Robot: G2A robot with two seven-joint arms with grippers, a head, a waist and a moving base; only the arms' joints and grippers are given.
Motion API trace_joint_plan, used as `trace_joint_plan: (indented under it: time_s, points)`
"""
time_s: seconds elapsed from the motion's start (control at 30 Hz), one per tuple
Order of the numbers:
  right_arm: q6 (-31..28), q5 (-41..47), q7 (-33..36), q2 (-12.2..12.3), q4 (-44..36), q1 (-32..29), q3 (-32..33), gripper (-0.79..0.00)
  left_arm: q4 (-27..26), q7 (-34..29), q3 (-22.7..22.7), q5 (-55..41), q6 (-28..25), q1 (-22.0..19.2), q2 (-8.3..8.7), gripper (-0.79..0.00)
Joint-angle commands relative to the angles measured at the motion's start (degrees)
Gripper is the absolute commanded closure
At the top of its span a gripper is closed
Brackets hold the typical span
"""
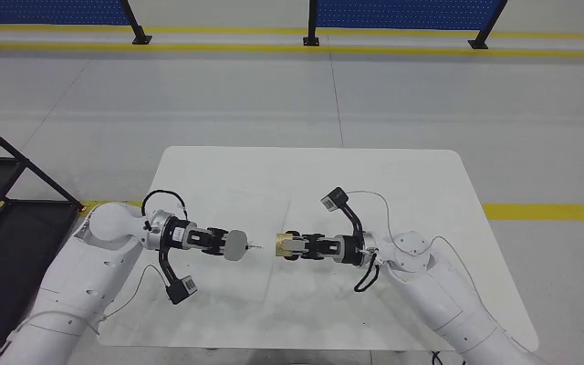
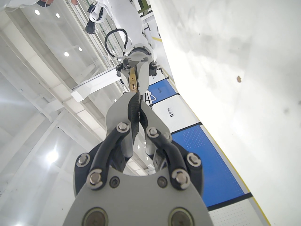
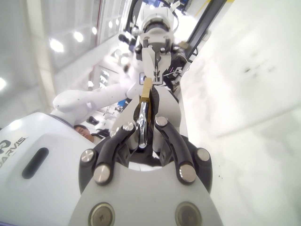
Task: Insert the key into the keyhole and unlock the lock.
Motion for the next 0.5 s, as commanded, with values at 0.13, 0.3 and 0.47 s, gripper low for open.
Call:
trace_joint_plan:
  time_s: [0.13,0.3,0.47]
  points:
    - [-0.8,-3.9,-4.3,-0.6,-0.2,-0.2,-1.3,0.000,-0.1,-1.4,0.9,-0.7,1.4,0.1,0.07,0.000]
    - [-1.2,-5.1,-5.8,-0.9,-0.5,-0.6,-1.7,0.000,-0.2,-1.8,1.4,-1.1,1.8,0.1,0.20,0.000]
    - [-1.8,-4.8,-6.4,-1.1,-0.4,-0.8,-1.7,0.000,-0.2,-2.1,1.8,-1.5,2.1,0.0,0.30,0.000]
